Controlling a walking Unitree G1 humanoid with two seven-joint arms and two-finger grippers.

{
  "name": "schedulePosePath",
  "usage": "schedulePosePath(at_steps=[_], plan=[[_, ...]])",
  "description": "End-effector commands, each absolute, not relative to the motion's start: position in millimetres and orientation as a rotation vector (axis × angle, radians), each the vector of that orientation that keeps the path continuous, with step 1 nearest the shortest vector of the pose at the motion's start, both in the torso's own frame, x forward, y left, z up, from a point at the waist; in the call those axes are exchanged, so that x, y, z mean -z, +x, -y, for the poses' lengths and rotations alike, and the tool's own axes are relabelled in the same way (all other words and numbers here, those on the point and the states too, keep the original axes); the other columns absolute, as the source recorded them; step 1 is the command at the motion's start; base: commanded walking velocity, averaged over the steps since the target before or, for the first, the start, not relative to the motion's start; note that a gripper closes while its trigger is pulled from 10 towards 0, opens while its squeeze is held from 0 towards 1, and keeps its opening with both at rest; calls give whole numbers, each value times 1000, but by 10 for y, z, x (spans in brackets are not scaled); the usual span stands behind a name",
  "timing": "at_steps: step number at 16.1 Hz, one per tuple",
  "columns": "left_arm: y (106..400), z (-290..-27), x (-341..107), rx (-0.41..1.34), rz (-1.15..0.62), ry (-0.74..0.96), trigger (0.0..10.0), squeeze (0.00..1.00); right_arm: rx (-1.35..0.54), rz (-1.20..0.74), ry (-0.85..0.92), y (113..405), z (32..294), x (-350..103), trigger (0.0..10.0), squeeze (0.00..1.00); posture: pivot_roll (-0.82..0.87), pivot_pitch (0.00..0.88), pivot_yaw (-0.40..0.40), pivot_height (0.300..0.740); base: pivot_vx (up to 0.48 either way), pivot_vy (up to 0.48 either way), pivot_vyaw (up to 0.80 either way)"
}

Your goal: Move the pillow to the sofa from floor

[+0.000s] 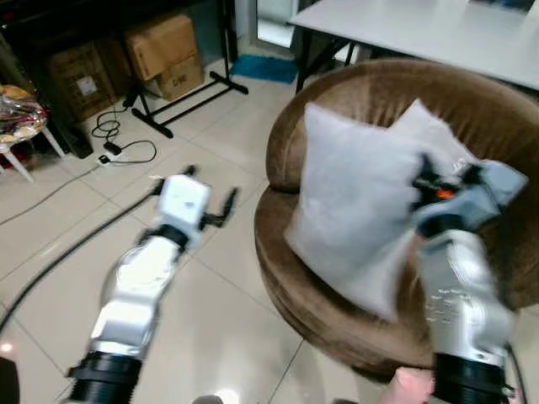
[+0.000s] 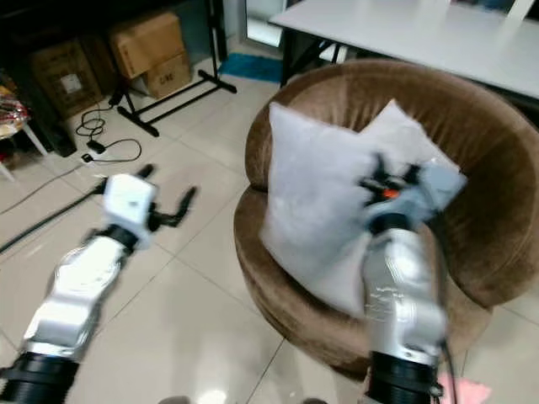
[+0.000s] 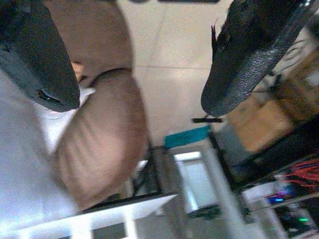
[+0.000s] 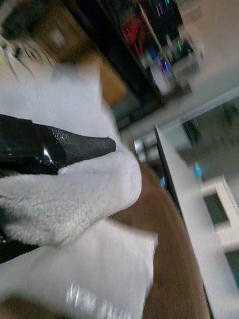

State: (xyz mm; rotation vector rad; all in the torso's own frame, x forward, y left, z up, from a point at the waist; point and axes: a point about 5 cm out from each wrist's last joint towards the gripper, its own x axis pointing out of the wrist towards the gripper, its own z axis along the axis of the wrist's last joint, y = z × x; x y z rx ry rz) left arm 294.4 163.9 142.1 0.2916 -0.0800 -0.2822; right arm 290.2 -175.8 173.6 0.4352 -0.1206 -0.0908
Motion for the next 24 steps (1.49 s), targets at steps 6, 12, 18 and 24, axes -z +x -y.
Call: schedulePosePath(at_steps=[6, 12, 18, 24], plan=[[2961, -1663, -1425, 267, 90, 299, 6941, 965, 98, 180, 419, 2889, 1810, -1814, 10000, 0, -39, 0, 24, 740, 0, 0, 0], [2924, -1657, -1400, 273, 95, 319, 0, 0, 96, 170, 413, 2881, 1798, -1788, 10000, 0, -39, 0, 21, 740, 0, 0, 0], [2929, -1673, -1315, 278, 43, 350, 10000, 0, 69, 77, 387, 2886, 1682, -1582, 10000, 0, -28, 0, 19, 740, 0, 0, 0], [2920, -1727, -1339, 270, 44, 327, 10000, 0, 31, 15, 417, 2898, 1546, -1425, 10000, 0, -8, 0, 13, 740, 82, 0, -84]])
